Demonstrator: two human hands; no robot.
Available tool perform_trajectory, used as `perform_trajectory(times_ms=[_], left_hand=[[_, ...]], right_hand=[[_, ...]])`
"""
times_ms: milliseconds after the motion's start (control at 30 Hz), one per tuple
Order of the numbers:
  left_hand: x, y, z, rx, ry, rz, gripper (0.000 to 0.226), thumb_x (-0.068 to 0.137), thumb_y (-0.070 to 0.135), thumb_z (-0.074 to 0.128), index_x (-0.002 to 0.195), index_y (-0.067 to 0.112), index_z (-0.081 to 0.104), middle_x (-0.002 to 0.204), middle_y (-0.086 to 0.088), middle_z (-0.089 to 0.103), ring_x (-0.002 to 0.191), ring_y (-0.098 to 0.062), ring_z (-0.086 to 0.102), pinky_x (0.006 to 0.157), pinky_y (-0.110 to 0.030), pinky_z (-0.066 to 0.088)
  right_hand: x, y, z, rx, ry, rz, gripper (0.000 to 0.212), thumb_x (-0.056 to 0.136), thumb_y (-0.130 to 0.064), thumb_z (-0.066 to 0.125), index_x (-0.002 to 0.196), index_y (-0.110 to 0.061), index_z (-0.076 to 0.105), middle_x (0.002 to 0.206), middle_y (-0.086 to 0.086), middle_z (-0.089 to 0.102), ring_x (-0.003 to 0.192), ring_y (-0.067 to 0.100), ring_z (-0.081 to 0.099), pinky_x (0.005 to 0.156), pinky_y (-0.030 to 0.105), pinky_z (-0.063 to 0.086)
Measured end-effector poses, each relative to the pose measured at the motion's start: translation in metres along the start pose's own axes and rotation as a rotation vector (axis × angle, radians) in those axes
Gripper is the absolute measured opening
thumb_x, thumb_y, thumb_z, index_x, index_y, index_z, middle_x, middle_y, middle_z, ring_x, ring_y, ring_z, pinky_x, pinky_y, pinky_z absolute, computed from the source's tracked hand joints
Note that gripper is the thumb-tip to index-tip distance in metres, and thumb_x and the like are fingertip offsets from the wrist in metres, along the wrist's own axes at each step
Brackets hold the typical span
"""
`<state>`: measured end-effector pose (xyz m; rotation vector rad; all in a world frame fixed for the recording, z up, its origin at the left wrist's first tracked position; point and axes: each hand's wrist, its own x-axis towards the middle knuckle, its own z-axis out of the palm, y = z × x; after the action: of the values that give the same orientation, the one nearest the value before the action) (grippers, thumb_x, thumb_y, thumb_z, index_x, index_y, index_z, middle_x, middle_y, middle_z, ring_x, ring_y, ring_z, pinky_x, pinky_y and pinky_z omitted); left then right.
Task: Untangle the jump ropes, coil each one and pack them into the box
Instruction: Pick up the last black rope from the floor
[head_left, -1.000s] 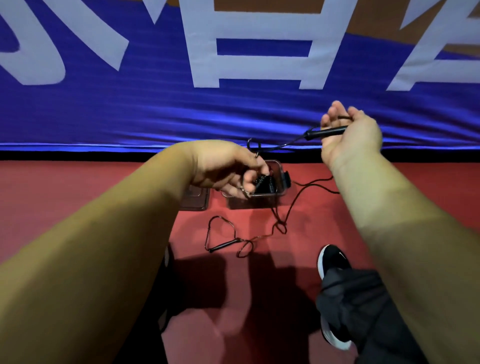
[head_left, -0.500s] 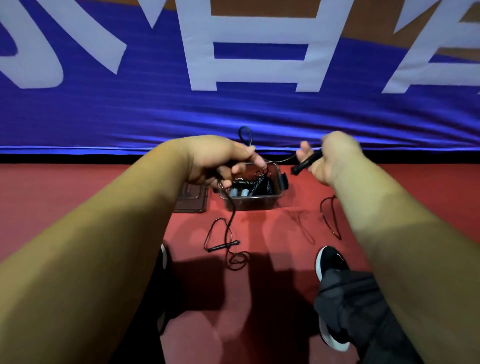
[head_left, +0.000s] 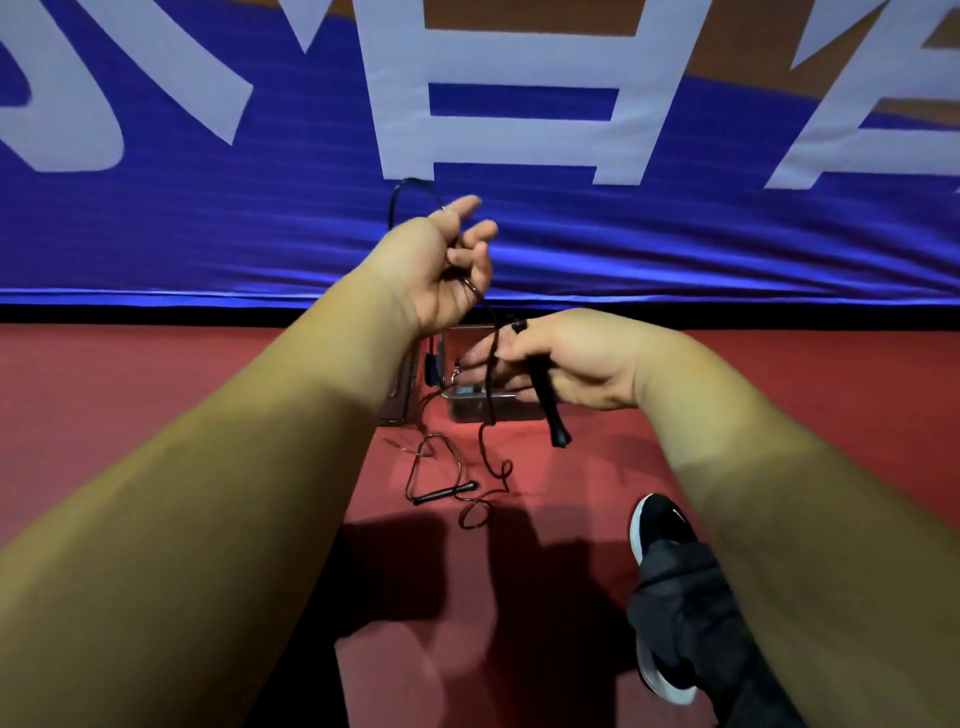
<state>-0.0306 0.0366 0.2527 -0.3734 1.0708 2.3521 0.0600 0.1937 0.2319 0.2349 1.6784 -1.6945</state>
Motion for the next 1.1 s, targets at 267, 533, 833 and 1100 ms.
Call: perform_trajectory(times_ms=[267, 533, 833, 1100], left_hand=[[0.01, -0.003, -0.005, 0.33, 0.069, -0.065, 0.07, 0.106, 0.059, 0.041, 0.141, -0.001, 0.045, 0.126, -0.025, 0.065, 0.084, -0.032, 0.073, 0.081, -0.046, 0.064], [-0.013, -0.026, -0.009, 0.845, -0.23, -0.232, 0.039, 0.102, 0.039, 0.03, 0.108, 0.015, 0.06, 0.102, -0.007, 0.074, 0.096, -0.025, 0.071, 0.092, -0.049, 0.049], [-0.018, -0.048, -0.028, 1.209, -0.482, -0.275, 0.023, 0.111, 0.03, 0.048, 0.099, 0.016, 0.062, 0.088, -0.005, 0.071, 0.081, -0.028, 0.072, 0.077, -0.037, 0.057], [-0.018, -0.007, 0.011, 0.475, -0.191, 0.035, 0.024, 0.111, 0.032, 0.047, 0.097, 0.018, 0.06, 0.074, 0.006, 0.065, 0.062, -0.009, 0.071, 0.059, -0.027, 0.062]], right_hand=[[0.001, -0.012, 0.004, 0.264, 0.133, -0.246, 0.017, 0.112, -0.018, 0.051, 0.104, -0.011, 0.063, 0.088, 0.012, 0.078, 0.078, 0.027, 0.079, 0.074, 0.042, 0.067], [0.005, -0.027, -0.019, 0.731, 0.438, -0.422, 0.015, 0.111, -0.009, 0.05, 0.107, -0.001, 0.062, 0.079, 0.015, 0.078, 0.074, 0.027, 0.08, 0.062, 0.036, 0.066], [0.007, -0.025, -0.055, 0.836, 0.608, -0.473, 0.022, 0.115, -0.02, 0.046, 0.108, -0.005, 0.061, 0.102, 0.021, 0.072, 0.079, 0.032, 0.078, 0.066, 0.044, 0.065], [-0.004, -0.007, -0.023, 0.024, 0.194, -0.063, 0.024, 0.105, -0.021, 0.051, 0.103, -0.014, 0.074, 0.09, 0.001, 0.076, 0.059, 0.013, 0.051, 0.054, 0.028, 0.035]])
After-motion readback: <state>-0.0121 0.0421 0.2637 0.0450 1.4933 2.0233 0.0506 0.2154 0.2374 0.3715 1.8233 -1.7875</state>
